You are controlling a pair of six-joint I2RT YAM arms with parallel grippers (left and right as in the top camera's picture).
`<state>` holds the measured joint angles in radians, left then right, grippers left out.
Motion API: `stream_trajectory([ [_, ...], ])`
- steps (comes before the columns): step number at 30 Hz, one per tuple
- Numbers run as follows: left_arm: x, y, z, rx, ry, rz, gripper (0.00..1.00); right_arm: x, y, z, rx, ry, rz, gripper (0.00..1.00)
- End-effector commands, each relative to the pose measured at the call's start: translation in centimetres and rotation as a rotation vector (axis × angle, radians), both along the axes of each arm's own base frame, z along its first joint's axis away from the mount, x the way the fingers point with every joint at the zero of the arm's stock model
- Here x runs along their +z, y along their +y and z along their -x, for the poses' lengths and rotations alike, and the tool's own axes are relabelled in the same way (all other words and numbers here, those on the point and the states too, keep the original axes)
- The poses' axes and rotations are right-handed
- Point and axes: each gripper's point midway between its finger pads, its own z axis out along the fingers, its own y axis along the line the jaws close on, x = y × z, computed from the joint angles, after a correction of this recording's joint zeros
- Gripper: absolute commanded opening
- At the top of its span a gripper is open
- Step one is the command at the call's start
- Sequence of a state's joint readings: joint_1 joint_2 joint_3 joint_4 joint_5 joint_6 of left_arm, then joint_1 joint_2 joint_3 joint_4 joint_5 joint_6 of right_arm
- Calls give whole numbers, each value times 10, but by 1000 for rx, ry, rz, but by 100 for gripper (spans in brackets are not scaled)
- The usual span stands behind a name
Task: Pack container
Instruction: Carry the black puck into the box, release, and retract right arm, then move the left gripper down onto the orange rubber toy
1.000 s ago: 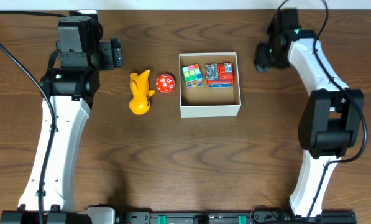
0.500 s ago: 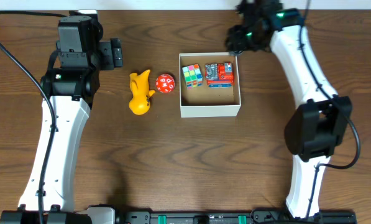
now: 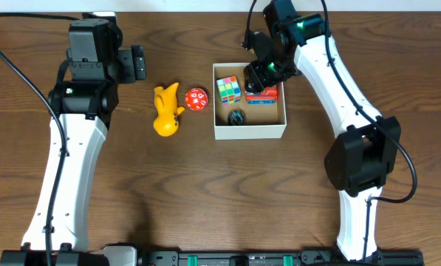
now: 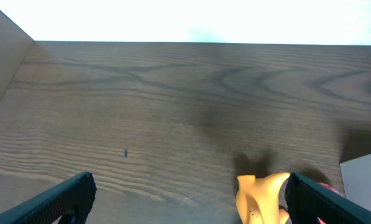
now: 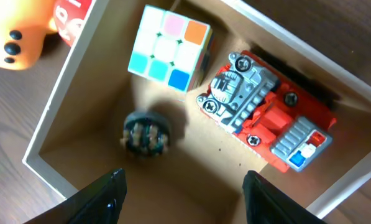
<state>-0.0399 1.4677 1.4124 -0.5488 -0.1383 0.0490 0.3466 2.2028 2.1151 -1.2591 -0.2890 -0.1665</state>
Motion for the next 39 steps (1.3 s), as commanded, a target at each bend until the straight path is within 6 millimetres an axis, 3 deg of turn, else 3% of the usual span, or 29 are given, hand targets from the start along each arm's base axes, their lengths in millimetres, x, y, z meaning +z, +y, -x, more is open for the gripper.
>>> stream_trajectory([
  [1,11,4,-1,21,-30,3,98,7,6,-5,35,-42,-15,63],
  [4,11,4,-1,21,-30,3,98,12,7,-21,15,-99,-34,65],
  [7,11,4,-1,21,-30,3,98,22,-7,-50,-105,-183,-23,69],
  [10,11,4,-1,21,-30,3,98,32,-44,-74,-258,-236,29,74],
  [14,11,4,-1,21,-30,3,98,37,-108,-94,-431,-258,77,76],
  [17,11,4,-1,21,-30,3,98,37,-151,-101,-511,-259,87,82],
  [19,11,4,-1,21,-30,3,98,37,-176,-104,-557,-261,91,99],
  [23,11,4,-1,21,-30,3,98,39,-218,-108,-636,-271,98,99],
  [29,11,4,-1,21,-30,3,98,34,-246,-97,-687,-226,112,99],
  [39,11,4,-1,21,-30,3,98,33,-249,-97,-692,-224,111,99],
])
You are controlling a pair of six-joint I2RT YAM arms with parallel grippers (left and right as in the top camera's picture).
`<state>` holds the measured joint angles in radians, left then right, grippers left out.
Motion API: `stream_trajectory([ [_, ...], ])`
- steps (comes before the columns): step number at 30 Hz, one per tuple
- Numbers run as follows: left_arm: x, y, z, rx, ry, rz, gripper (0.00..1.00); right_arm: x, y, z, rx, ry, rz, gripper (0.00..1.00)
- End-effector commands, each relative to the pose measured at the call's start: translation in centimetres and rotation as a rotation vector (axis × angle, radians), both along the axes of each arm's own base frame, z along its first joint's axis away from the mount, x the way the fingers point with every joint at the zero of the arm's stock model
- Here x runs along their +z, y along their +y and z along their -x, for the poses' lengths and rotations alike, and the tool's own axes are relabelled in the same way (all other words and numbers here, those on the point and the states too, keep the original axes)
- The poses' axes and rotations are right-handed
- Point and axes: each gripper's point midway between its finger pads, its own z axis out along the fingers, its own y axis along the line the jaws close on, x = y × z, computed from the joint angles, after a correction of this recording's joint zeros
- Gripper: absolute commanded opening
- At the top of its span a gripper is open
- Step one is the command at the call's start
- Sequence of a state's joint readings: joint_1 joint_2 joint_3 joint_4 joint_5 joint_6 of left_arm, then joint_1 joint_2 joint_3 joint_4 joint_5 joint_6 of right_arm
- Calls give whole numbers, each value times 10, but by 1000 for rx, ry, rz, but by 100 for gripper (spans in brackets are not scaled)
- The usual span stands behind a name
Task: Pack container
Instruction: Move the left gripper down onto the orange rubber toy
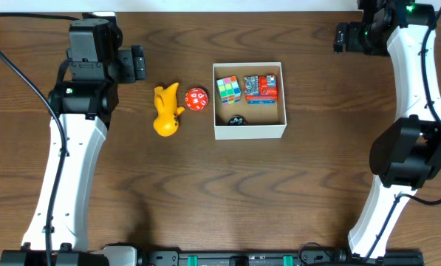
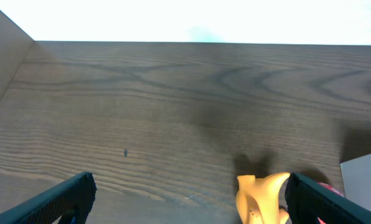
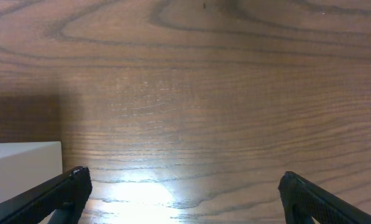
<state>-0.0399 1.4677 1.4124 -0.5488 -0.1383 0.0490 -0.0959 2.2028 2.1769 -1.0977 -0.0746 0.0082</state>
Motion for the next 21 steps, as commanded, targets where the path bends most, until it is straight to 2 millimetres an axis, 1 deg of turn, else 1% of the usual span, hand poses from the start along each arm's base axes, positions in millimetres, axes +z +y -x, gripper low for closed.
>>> stream_trajectory([
  [1,11,4,-1,21,-30,3,98,7,-3,-3,-16,-17,-8,99],
  [6,11,4,-1,21,-30,3,98,7,-3,-3,-16,-18,-8,99],
  [9,20,4,-8,22,-78,5,98,7,-3,-3,-16,-17,-8,99],
  [11,22,1,-10,8,-88,17,98,7,-3,-3,-16,-18,-8,99],
  [13,21,-15,-11,-55,-84,57,98,7,-3,-3,-16,-17,-8,99],
  [17,19,-38,-10,-151,-75,123,98,7,-3,-3,-16,-18,-8,99],
  [19,22,-45,-13,-183,-87,145,98,7,-3,-3,-16,-18,-8,99],
  [21,16,-49,-11,-202,-63,161,99,7,-3,-3,-16,-18,-8,99],
])
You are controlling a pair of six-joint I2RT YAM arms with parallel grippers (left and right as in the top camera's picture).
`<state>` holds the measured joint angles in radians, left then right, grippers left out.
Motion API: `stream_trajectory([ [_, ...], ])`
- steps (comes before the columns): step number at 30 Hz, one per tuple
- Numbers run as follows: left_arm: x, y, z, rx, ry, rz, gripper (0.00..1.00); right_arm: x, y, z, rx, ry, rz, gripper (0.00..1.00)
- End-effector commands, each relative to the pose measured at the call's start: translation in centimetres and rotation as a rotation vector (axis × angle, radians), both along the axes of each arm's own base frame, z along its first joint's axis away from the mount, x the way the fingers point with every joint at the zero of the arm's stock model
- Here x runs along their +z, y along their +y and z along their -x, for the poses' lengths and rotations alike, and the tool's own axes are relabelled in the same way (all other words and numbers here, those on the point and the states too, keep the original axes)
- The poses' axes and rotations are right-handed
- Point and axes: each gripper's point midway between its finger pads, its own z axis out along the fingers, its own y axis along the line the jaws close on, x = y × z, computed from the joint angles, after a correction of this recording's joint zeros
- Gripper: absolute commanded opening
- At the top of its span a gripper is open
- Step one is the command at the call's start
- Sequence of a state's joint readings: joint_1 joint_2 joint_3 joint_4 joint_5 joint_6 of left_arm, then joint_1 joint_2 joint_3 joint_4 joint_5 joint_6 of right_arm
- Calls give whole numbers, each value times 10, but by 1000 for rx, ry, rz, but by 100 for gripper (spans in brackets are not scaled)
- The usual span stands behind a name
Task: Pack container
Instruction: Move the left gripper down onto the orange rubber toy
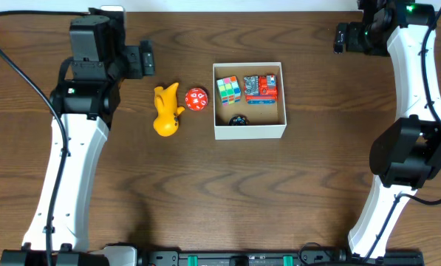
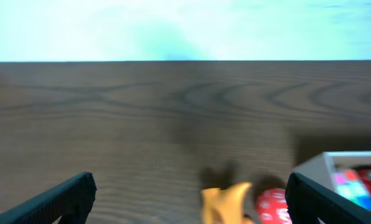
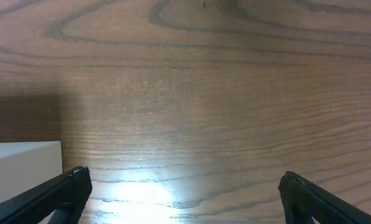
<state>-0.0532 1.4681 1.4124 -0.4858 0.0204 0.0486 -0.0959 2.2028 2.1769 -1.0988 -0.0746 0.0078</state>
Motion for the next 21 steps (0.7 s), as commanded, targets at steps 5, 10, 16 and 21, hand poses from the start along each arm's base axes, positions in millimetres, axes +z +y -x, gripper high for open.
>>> stream_trajectory([
  [5,-37,-15,9,-74,152,38,73,7,-3,-3,-17,-19,-8,99],
  [10,-102,-17,3,-72,322,36,81,7,-3,-3,-16,-19,-8,99],
  [16,-180,-17,3,-65,523,33,84,7,-3,-3,-16,-19,-8,99],
  [21,-218,-15,21,-60,669,30,89,7,-3,-3,-16,-19,-8,99],
])
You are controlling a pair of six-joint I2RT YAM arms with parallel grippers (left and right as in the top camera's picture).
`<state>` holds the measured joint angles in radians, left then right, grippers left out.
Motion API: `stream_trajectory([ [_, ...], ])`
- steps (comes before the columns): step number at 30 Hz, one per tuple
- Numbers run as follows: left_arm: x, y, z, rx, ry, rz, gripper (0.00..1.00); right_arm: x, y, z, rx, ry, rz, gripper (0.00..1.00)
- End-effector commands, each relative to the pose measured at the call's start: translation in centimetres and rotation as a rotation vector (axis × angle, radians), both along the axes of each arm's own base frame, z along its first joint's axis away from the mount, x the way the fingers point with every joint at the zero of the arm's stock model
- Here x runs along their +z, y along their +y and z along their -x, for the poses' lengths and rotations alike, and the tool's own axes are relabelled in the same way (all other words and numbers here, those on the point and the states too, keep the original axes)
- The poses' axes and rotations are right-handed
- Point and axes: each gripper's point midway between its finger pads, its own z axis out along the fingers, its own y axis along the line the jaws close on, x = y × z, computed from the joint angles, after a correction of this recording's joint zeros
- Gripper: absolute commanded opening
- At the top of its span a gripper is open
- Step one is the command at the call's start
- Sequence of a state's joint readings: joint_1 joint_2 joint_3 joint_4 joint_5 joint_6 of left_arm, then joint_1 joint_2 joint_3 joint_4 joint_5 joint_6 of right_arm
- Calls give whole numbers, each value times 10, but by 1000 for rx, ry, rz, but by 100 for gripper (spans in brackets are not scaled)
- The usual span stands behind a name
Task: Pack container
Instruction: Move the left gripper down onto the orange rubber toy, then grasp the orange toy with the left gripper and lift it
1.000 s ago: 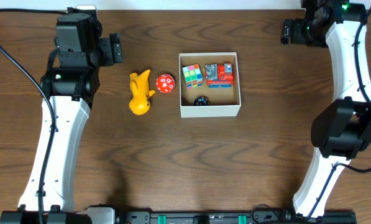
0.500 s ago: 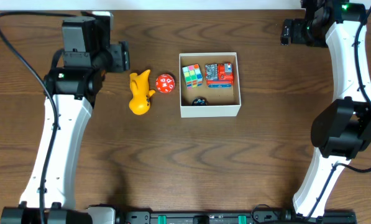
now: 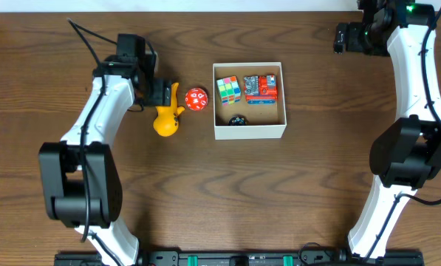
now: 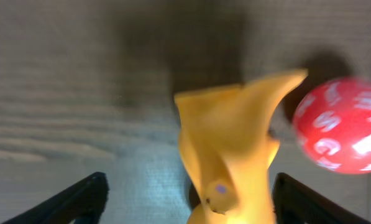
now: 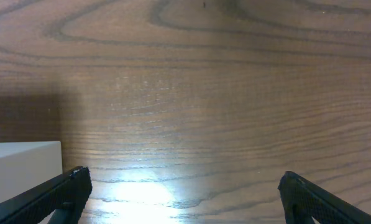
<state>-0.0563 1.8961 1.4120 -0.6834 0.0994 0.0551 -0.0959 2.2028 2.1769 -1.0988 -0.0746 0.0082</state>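
A white open box (image 3: 279, 130) holds a colour cube (image 3: 228, 89), a red toy truck (image 3: 262, 88) and a small dark round piece (image 3: 237, 120). Left of the box lie a red numbered ball (image 3: 196, 99) and a yellow toy figure (image 3: 166, 112). My left gripper (image 3: 162, 94) hovers open right over the yellow figure (image 4: 232, 143), which lies between its fingers in the left wrist view, the red ball (image 4: 342, 124) to the right. My right gripper (image 3: 338, 37) is open at the far right corner, over bare wood.
The box's corner (image 5: 23, 163) shows at the lower left of the right wrist view. The table's far edge runs along the top of the overhead view. Bare brown wood surrounds the box and the two loose toys.
My left gripper has moved from the far left of the table to just above the yellow figure, still open. The right arm has not moved.
My right gripper was open inside the box over the truck, cube and dark piece. Then it stood at the far right corner and stayed there. My left gripper waited at the far left, shifted slightly right, and is now open over the yellow figure.
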Motion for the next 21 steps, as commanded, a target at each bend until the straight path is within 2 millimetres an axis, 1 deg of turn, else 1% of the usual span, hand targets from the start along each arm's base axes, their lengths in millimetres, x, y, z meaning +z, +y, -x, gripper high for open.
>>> stream_trajectory([
  [1,-15,-1,10,-4,65,2,91,7,-3,-3,-16,-19,-7,99],
  [4,-34,-7,16,-13,126,34,94,7,-3,-3,-16,-19,-7,99],
  [9,-55,-24,23,-34,192,126,93,7,-3,-3,-16,-19,-7,99],
  [10,-58,-24,24,-34,199,130,87,7,-3,-3,-16,-19,-7,99],
  [13,-59,-24,23,-34,197,129,63,7,-3,-3,-16,-19,-7,99],
  [15,-58,-24,19,-34,183,130,45,7,-3,-3,-16,-19,-7,99],
  [18,-54,-24,18,-35,175,130,24,7,-3,-3,-16,-19,-7,99],
  [20,-46,-23,17,-35,164,129,19,7,-3,-3,-16,-19,-7,99],
  [21,-39,-22,15,-33,147,123,13,7,-3,-3,-16,-19,-7,99],
])
